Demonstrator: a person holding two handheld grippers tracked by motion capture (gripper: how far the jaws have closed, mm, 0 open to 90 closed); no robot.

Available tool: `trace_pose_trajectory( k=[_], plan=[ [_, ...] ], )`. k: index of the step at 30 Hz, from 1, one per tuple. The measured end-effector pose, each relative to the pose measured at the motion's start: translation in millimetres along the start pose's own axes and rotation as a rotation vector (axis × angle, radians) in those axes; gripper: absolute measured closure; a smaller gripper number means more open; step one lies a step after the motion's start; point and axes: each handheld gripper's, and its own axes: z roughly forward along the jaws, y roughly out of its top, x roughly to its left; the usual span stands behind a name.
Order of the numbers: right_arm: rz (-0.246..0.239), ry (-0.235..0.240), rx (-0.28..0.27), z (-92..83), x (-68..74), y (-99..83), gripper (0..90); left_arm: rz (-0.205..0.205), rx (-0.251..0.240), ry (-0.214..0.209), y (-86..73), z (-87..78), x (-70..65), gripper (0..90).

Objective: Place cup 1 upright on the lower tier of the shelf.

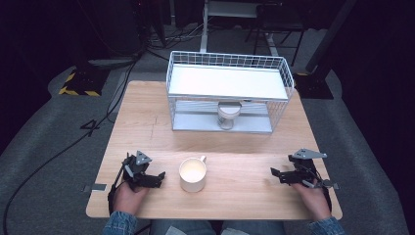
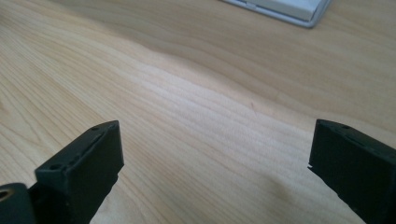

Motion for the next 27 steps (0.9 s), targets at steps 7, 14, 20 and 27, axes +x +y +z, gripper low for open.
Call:
trace_pose_trajectory(
  k=[7,14,20,27],
  plan=[
    [0.004,-0.042,0.032,6.0,-1.6,-11.4,3.2,-0.001,0.0,0.001,0.1,0.1,-0.2,0.5],
    [-0.006,-0.058,0.044,9.1,-0.9,-14.1,3.7,-0.002,0.003,0.001,0.2,-0.2,-0.2,0.4],
    [-0.012,-0.071,0.051,9.7,0.1,-14.0,2.6,-0.007,-0.001,0.008,-0.1,0.1,-1.1,0.4],
    [0.002,-0.085,0.057,10.8,0.3,-13.5,0.4,-0.008,-0.002,0.01,-0.1,0.0,-1.4,0.6]
  ],
)
